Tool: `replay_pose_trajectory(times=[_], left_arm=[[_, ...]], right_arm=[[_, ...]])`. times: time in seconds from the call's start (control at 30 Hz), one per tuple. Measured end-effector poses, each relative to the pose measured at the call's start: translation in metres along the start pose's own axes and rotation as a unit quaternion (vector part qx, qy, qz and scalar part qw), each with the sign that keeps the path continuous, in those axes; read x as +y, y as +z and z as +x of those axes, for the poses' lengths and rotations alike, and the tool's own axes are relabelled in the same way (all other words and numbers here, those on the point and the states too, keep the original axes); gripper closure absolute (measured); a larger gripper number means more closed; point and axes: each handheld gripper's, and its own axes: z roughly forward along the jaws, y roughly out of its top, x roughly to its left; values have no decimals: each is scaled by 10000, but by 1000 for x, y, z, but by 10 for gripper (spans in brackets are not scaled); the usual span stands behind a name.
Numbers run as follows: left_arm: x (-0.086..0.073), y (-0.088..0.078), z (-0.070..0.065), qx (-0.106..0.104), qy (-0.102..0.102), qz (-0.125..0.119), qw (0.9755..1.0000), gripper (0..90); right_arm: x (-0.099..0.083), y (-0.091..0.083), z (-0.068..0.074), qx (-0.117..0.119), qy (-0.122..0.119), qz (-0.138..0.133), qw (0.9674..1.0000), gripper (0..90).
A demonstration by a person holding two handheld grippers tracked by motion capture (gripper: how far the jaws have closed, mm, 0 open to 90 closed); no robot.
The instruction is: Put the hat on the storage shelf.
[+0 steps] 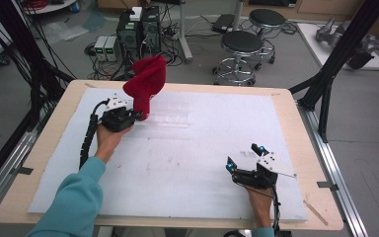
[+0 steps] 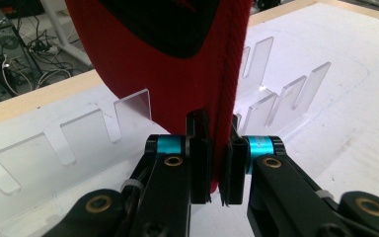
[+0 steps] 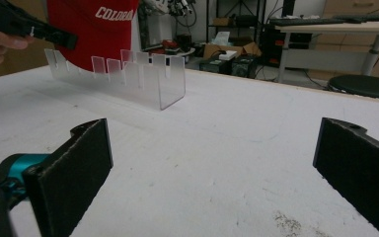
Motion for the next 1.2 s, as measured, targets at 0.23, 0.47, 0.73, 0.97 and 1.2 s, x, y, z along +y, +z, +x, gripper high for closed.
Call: replay_pose_trajectory(times=[0.23, 0.47, 0.73, 0.97, 1.2], left_arm=[[-5, 0, 1, -176, -143, 59, 9997, 822], [-9, 3, -2, -298, -212, 148, 9992, 756], [-11, 0, 0, -362, -298, 132, 9988, 574], [-12, -25, 1, -639, -443, 42, 9970, 216], [-26, -81, 5, -720, 33, -554, 9959, 176]], right_arm=[[0, -1, -1, -53, 10, 0, 10000, 5], [1, -5, -1, -60, -7, -18, 10000, 5], [0, -3, 0, -63, 20, 2, 10000, 5], [1, -4, 1, -51, 96, 0, 9999, 5], [2, -7, -2, -141, 114, -59, 9998, 5]])
